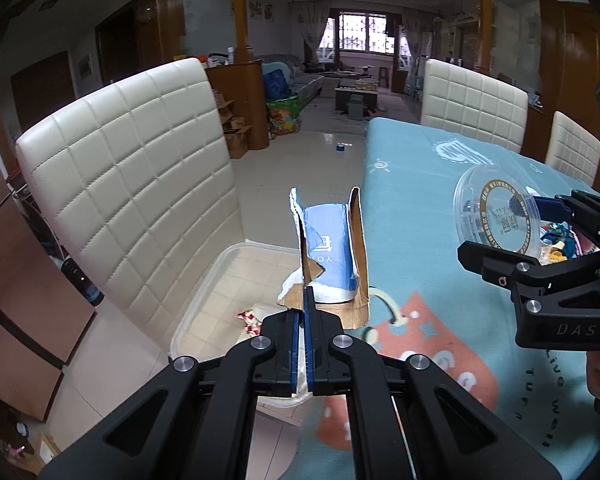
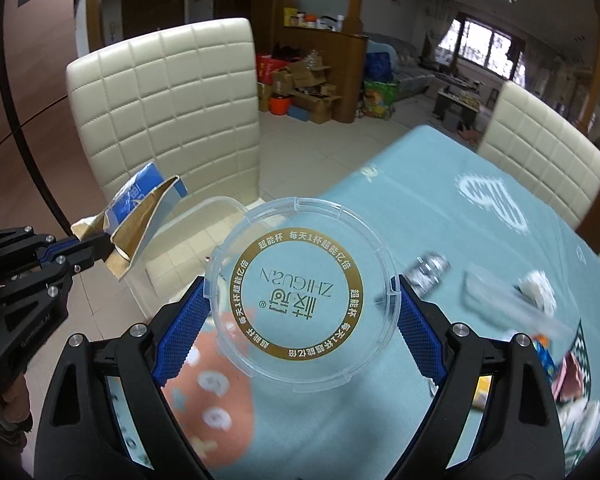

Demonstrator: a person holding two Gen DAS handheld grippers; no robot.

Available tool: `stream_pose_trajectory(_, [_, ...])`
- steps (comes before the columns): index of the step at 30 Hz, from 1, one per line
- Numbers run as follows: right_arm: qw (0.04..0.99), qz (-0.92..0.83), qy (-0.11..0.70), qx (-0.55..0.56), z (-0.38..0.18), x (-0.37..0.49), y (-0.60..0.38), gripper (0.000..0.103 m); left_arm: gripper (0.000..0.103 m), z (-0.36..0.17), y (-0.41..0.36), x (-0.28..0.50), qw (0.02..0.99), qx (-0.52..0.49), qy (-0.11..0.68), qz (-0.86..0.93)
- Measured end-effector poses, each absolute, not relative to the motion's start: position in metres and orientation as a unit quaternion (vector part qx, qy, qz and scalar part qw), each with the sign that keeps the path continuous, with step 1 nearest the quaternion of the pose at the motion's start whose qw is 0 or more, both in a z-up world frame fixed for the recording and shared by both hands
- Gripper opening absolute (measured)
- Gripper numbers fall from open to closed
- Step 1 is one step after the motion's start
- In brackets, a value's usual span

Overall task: Collect trash
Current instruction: 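Carry the lid and carton to the bin and release both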

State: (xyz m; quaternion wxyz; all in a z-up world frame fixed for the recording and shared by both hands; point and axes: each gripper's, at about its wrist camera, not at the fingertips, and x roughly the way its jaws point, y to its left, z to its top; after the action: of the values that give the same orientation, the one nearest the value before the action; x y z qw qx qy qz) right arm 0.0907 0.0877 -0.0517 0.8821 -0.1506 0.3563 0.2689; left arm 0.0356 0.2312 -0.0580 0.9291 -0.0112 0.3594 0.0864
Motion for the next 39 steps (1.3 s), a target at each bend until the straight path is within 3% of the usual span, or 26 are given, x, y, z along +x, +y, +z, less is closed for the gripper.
stream_pose_trajectory(21, [0.873,0.272,0.368,-0.172,-0.067,0.116,0.129,0.088,0.004,-0.083,0.274,0.063,0.91,-0.048,0.392,0.127])
stream_pose_trajectory(39, [0.854,0.315,0.359,-0.205,-0.073,0.101,0.172,0.089,0.004,-0.09,0.307,0.038,0.899,-0.058,0.396,0.175])
